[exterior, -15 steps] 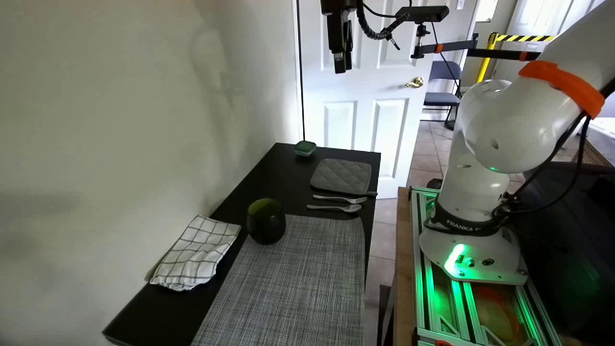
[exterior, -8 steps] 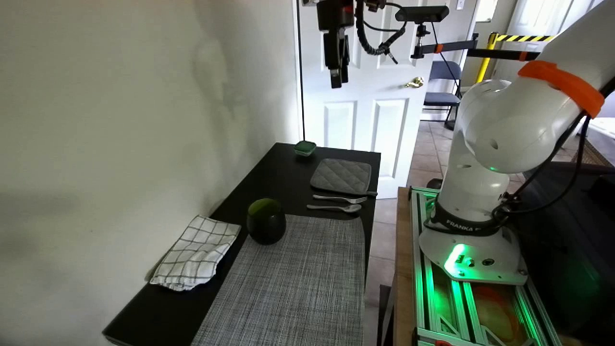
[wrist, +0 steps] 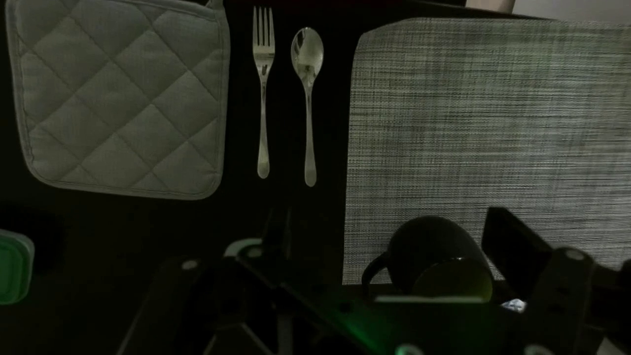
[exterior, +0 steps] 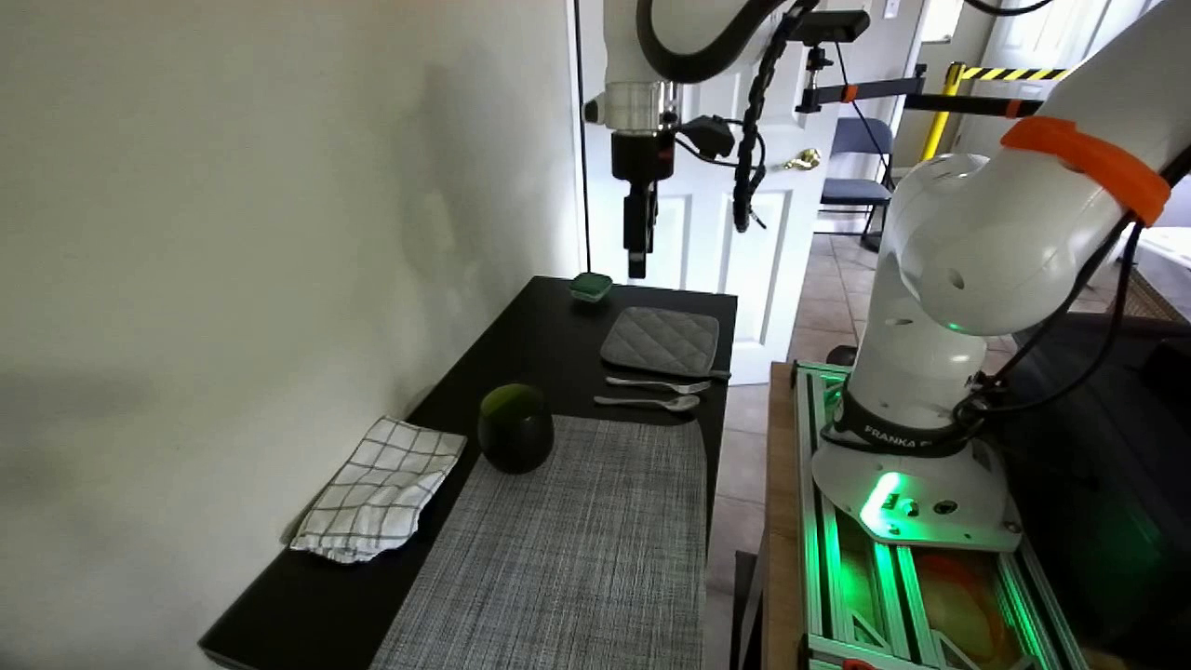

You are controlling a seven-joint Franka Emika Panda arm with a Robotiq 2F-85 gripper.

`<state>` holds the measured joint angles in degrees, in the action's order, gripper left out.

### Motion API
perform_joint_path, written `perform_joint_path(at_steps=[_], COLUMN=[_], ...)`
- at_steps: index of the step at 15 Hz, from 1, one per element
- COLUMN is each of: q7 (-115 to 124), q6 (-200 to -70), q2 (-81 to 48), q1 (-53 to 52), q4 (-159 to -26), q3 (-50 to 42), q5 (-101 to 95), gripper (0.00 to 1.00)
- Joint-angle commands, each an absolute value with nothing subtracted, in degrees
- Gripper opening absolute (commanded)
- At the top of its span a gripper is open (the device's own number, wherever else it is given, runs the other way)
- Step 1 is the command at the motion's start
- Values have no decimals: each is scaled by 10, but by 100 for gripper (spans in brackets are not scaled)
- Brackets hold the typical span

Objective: Put the silver spoon in the black mug.

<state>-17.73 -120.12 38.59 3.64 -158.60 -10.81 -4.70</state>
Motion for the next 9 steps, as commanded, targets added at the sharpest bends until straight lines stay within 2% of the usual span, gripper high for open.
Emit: perform_joint_path(at_steps=[1, 9], q7=[-191, -177], q6=[-1276, -1352], q2=[322, 161], q1=[30, 26], q4=[-1588, -1589], q3=[-109, -85], q5=[-51, -55], gripper=[100, 100])
